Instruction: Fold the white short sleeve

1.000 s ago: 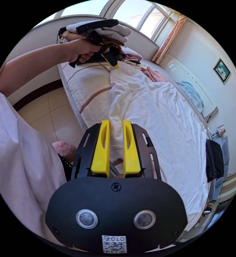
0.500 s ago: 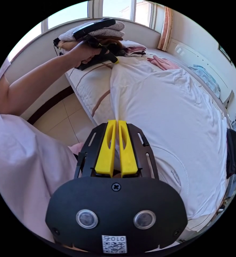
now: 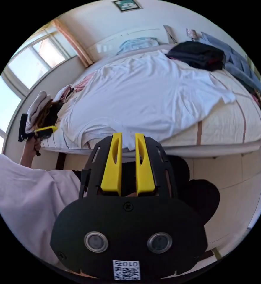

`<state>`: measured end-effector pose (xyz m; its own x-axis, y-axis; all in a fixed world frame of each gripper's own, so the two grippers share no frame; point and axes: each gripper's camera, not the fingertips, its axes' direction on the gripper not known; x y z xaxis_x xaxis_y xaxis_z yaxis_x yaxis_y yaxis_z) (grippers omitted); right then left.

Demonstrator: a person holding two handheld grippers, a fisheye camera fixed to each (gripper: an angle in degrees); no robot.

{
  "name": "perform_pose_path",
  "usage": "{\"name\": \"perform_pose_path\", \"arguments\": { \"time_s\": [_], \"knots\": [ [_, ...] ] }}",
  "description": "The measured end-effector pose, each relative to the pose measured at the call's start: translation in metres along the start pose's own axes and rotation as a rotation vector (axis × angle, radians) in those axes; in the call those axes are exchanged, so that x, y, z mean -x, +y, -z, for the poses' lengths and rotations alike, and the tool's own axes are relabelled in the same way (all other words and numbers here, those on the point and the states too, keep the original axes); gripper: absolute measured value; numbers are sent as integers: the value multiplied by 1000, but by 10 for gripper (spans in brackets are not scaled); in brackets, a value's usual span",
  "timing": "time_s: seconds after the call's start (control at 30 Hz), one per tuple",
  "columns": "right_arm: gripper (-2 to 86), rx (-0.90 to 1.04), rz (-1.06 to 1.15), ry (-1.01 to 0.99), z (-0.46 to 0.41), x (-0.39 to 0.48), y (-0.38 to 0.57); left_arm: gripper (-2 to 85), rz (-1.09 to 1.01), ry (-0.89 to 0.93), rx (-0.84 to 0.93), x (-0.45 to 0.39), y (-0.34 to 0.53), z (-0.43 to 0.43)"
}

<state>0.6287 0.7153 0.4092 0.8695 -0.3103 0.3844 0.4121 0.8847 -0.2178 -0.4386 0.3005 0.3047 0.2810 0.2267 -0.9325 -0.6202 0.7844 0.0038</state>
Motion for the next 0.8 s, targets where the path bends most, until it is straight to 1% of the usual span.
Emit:
{"name": "perform_pose_path", "arguments": {
  "time_s": [0.03,0.07,0.13,0.2,0.3,0.4,0.53,0.73,0.8],
  "knots": [
    [75,25,-67,-42,-2,-24,3,67,43,128,-8,6,5,-16],
    [79,23,-110,-66,-3,-40,5,68,57,173,-8,8,7,-24],
    [88,15,-139,-103,-4,-57,1,71,129,351,-31,17,9,-53],
    [99,16,-145,-109,-5,-68,-6,73,182,450,-53,24,9,-69],
    [107,29,-169,-152,-5,-88,-18,77,218,453,-53,38,7,-81],
    [106,21,-197,-218,-1,-108,-22,77,302,580,-59,67,13,-90],
    [105,33,-228,-296,0,-128,-30,71,362,667,-77,92,26,-101],
    [95,104,-241,-291,13,-151,-45,48,320,778,-30,102,17,-127],
    [94,108,-251,-307,20,-157,-46,36,306,783,-34,107,12,-131]
  ]
}}
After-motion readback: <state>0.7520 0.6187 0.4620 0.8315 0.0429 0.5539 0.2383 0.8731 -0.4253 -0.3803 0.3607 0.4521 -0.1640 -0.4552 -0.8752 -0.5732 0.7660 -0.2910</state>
